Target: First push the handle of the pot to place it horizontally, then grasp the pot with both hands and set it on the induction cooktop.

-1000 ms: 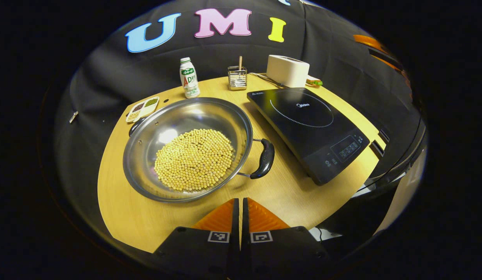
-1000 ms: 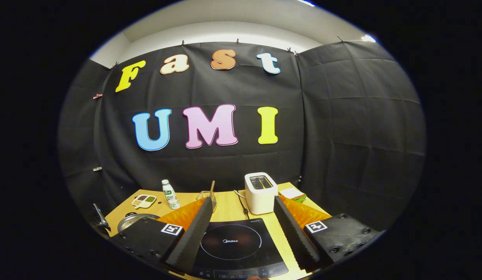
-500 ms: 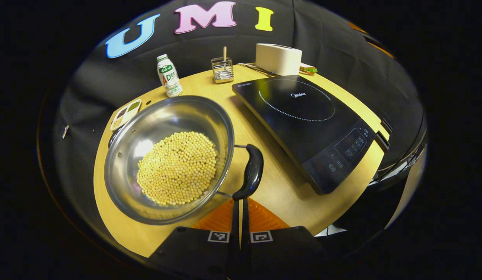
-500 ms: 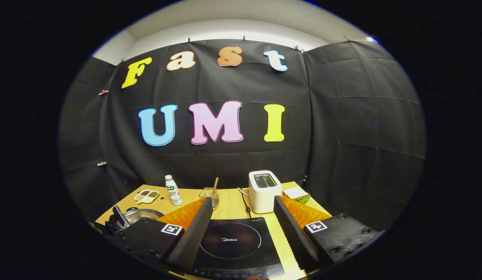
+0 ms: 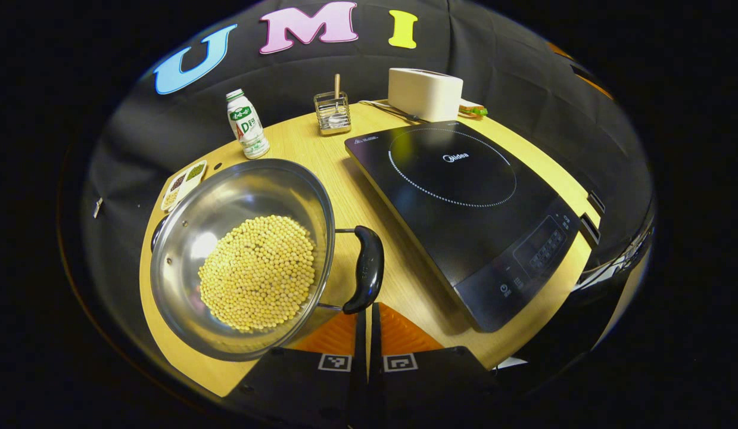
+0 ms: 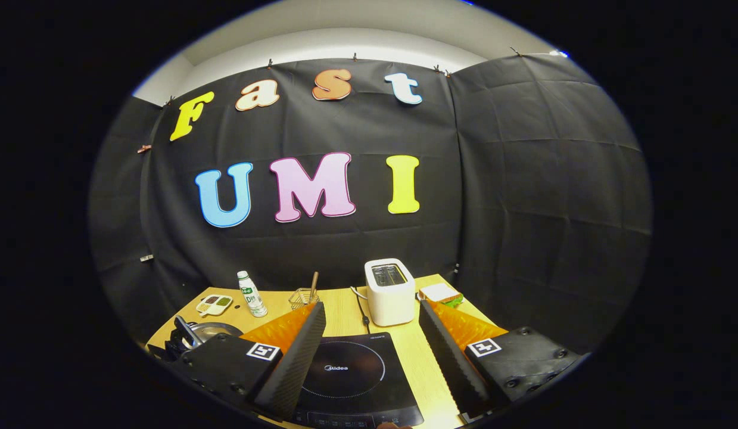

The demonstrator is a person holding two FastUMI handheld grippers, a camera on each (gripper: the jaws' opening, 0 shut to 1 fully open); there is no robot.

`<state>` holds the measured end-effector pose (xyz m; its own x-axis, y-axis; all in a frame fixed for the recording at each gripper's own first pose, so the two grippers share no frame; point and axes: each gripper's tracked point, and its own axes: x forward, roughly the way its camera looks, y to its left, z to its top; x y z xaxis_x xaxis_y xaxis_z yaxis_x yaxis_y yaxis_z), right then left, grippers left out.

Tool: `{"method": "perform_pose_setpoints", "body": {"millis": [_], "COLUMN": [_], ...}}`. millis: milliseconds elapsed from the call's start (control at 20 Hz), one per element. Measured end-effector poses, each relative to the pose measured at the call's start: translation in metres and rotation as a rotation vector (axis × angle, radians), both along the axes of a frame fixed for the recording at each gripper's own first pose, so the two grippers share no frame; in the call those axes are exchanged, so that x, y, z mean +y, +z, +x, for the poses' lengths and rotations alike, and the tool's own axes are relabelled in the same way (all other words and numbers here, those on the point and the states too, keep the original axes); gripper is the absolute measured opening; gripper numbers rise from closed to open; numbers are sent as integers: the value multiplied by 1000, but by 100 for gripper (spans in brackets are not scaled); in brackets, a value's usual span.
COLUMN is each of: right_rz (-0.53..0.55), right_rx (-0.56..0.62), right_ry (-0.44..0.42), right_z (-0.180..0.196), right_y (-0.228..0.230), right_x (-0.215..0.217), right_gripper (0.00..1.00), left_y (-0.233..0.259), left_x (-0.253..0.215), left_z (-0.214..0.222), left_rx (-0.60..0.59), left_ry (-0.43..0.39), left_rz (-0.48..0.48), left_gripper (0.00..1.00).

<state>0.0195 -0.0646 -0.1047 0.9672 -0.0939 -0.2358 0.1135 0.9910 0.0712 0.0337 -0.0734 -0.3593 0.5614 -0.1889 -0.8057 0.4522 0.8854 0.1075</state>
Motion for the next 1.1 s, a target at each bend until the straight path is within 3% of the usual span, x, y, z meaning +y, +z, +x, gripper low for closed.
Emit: {"method": "perform_pose_setpoints", "body": {"millis": [1100], "right_rz": [-18], "right_rx": [48], "right_ry": [20], "right_z": [12], "right_y": [-12], "right_x": [-21], "right_gripper": [98], "left_y": [4], "left_x": [-41], "left_z": [85], "left_rx": [-36], "left_ry": [129], "left_rz": [-119], "left_gripper": [5]}}
